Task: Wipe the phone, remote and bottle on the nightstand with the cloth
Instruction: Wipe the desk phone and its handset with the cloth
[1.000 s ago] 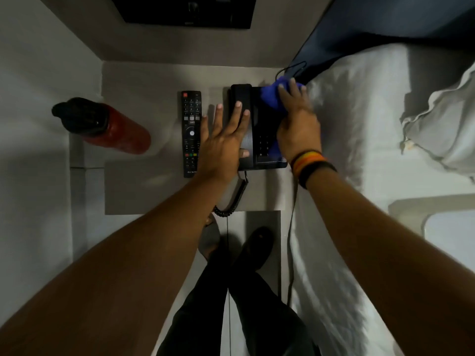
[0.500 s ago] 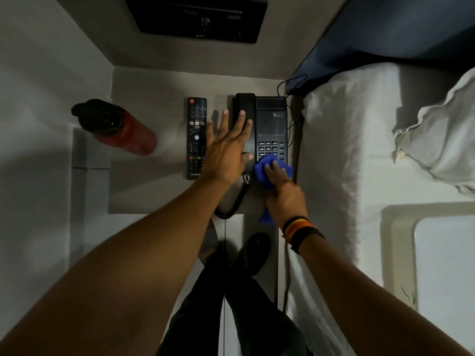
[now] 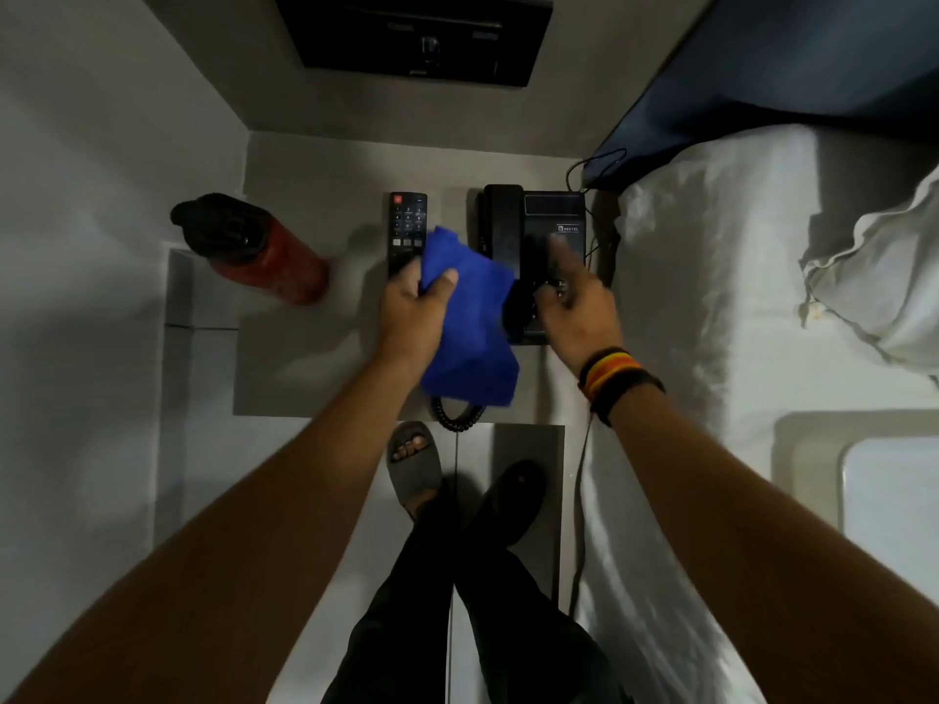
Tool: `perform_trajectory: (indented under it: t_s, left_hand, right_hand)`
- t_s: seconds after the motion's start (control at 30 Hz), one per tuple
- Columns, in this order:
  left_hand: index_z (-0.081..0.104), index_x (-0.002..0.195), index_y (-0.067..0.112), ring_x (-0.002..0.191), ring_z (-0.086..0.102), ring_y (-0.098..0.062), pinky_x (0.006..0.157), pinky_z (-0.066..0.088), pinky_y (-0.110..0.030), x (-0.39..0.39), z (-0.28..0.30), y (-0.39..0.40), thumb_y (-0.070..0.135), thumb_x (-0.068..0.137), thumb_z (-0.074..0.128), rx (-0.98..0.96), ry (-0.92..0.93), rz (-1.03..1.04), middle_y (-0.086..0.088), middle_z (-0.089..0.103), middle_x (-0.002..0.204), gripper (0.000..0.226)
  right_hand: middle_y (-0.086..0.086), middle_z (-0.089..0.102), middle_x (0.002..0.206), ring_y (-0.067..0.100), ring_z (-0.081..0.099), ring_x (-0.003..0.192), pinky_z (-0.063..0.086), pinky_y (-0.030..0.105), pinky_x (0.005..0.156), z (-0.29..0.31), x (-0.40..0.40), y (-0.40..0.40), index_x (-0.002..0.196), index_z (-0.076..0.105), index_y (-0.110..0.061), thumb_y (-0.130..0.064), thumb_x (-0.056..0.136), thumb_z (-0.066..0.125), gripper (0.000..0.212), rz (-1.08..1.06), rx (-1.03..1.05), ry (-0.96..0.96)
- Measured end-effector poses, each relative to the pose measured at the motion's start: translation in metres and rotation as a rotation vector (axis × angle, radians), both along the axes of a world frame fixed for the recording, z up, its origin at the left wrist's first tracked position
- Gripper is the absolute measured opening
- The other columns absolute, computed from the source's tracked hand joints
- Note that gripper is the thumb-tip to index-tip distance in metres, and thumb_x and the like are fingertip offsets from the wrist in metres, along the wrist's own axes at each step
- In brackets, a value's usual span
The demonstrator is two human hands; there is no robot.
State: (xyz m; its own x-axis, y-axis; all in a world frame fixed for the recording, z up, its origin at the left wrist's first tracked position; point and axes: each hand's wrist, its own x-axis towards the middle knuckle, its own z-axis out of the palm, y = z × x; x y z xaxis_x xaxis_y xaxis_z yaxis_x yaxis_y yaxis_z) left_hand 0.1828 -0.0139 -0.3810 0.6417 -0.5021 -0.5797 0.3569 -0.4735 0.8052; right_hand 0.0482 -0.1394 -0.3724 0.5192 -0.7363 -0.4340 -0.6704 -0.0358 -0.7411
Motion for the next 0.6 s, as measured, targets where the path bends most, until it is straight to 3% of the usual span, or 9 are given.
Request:
perform_trajectory:
  t_s: [0.07,0.13,0.23,0.37,0.5,0.6]
  left_hand:
    - [0.069,0.121,0.014,0.108,0.071,-0.025,0.094,0.059,-0.039,0.02,-0.005,-0.018,0.021,0.105,0.066,0.027,-0.055,-0.004,-0.012,0.073,0.121,0.018]
    - [0.07,0.127,0.01,0.104,0.07,-0.019,0.091,0.058,-0.033,0.038,-0.007,-0.037,0.022,0.099,0.074,0.042,-0.078,-0.019,-0.006,0.074,0.12,0.03]
    - [0.068,0.127,0.006,0.11,0.071,-0.023,0.097,0.059,-0.037,0.048,-0.016,-0.059,0.021,0.093,0.082,0.104,-0.061,-0.084,-0.009,0.074,0.125,0.04]
    - [0.06,0.112,0.012,0.106,0.064,-0.023,0.099,0.056,-0.038,0.044,-0.036,-0.068,0.028,0.094,0.08,0.249,-0.126,-0.175,-0.009,0.065,0.114,0.031]
    - [0.066,0.127,0.005,0.12,0.067,-0.031,0.092,0.052,-0.032,0.039,-0.04,-0.066,0.015,0.097,0.075,0.349,-0.213,-0.238,-0.015,0.07,0.129,0.034]
    - [0.066,0.124,0.003,0.118,0.068,-0.032,0.092,0.053,-0.034,0.032,-0.029,-0.066,0.019,0.095,0.078,0.393,-0.281,-0.244,-0.016,0.071,0.127,0.035]
  right_hand:
    - [0.01,0.018,0.163,0.033,0.02,0.149,0.029,0.053,0.117,-0.017,0.0,-0.01,0.155,0.022,-0.024,-0.015,0.095,0.052,0.068,0.187,-0.115,0.219]
    - [0.01,0.002,0.166,0.032,-0.002,0.151,0.013,0.052,0.121,-0.03,0.002,-0.006,0.157,0.014,-0.017,-0.022,0.094,0.052,0.074,0.364,-0.216,0.344]
    - [0.008,0.0,0.166,0.031,-0.006,0.151,0.01,0.05,0.122,-0.04,0.0,-0.004,0.157,0.012,-0.016,-0.029,0.089,0.05,0.079,0.347,-0.258,0.339]
    - [0.007,-0.001,0.166,0.032,-0.007,0.151,0.011,0.053,0.121,-0.046,-0.005,-0.007,0.157,0.009,-0.018,-0.026,0.084,0.057,0.088,0.395,-0.281,0.359]
    - [0.006,-0.002,0.166,0.032,-0.008,0.151,0.008,0.052,0.12,-0.047,-0.004,-0.004,0.157,0.009,-0.018,-0.027,0.081,0.059,0.092,0.375,-0.275,0.345]
    - [0.007,-0.001,0.166,0.033,-0.008,0.151,0.007,0.052,0.119,-0.046,-0.001,-0.001,0.157,0.009,-0.017,-0.026,0.078,0.061,0.095,0.356,-0.286,0.342]
